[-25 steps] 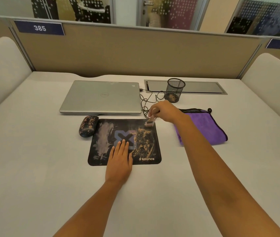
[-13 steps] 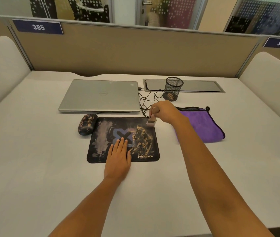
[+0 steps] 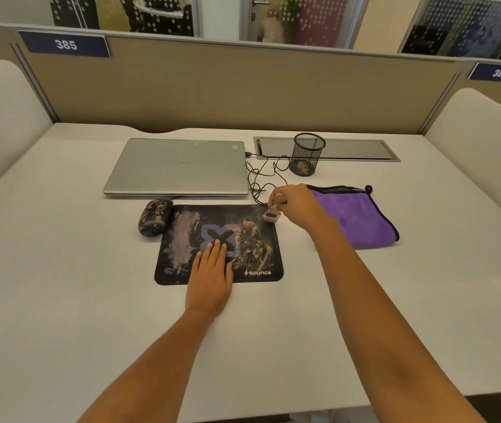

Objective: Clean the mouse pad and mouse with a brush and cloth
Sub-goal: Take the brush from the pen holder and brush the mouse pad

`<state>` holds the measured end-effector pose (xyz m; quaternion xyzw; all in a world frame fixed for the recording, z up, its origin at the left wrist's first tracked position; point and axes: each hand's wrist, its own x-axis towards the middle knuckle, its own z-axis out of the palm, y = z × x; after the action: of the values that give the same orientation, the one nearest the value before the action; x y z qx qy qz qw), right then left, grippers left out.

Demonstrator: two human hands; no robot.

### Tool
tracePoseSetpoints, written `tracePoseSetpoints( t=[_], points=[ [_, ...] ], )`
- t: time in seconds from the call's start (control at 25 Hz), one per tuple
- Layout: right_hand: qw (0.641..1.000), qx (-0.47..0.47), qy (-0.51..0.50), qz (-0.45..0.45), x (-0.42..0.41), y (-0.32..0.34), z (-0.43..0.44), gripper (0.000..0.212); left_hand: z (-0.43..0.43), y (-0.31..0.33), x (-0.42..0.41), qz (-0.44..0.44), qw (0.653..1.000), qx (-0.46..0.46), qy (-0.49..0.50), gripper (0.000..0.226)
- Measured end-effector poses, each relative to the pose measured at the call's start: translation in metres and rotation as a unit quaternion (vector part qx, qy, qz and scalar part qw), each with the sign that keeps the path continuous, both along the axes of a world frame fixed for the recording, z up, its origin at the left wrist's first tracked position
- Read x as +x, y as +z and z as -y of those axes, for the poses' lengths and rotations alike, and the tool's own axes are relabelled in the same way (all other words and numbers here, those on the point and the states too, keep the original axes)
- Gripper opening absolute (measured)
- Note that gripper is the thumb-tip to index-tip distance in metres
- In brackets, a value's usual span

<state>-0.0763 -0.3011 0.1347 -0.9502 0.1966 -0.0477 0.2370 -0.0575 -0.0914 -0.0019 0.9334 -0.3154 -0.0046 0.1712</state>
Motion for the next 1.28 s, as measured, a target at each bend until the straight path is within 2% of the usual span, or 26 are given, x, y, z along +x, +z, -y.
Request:
tracePoseSetpoints(
  t=[0.08,0.24,0.28,0.4,0.48,0.68,0.88,1.04,1.08,1.28],
  points=[
    [1.0,0.01,0.002,-0.016,-0.004,-0.01,-0.003,0.017,0.0,0.001,0.0,0.004,1.0,0.004,-0.001,0.08],
    [0.99,0.035,0.077,-0.111,-0.016,0.008,-0.001,0.016,0.0,0.001,0.0,0.005,1.0,0.007,0.0,0.08],
    [0.991,0.038,0.077,-0.107,-0.017,0.012,-0.002,0.016,0.0,0.0,0.0,0.005,1.0,0.007,0.0,0.08],
    [1.0,0.023,0.004,-0.013,-0.016,0.007,-0.005,0.018,0.0,-0.001,0.0,0.005,1.0,0.005,-0.001,0.08],
    [0.999,0.03,-0.013,0.003,-0.018,-0.001,-0.01,0.018,0.0,-0.001,0.0,0.007,1.0,0.008,-0.002,0.078],
    [0.99,0.057,0.069,-0.112,-0.026,0.009,-0.007,0.015,0.0,0.0,0.0,0.004,1.0,0.014,0.001,0.069],
    [0.999,0.042,-0.008,0.006,-0.022,-0.001,-0.012,0.016,0.0,0.001,0.0,0.006,1.0,0.014,-0.002,0.078],
    [0.992,0.031,0.078,-0.097,-0.028,0.004,-0.015,0.015,-0.001,0.001,0.0,0.004,1.0,0.015,0.0,0.07],
    [0.991,0.034,0.083,-0.099,-0.029,0.008,-0.015,0.015,-0.001,0.001,0.0,0.003,1.0,0.016,0.0,0.07],
    [0.999,0.036,0.0,0.04,0.003,0.004,-0.017,0.016,0.0,-0.001,0.0,0.009,1.0,0.012,-0.002,0.08]
  ],
)
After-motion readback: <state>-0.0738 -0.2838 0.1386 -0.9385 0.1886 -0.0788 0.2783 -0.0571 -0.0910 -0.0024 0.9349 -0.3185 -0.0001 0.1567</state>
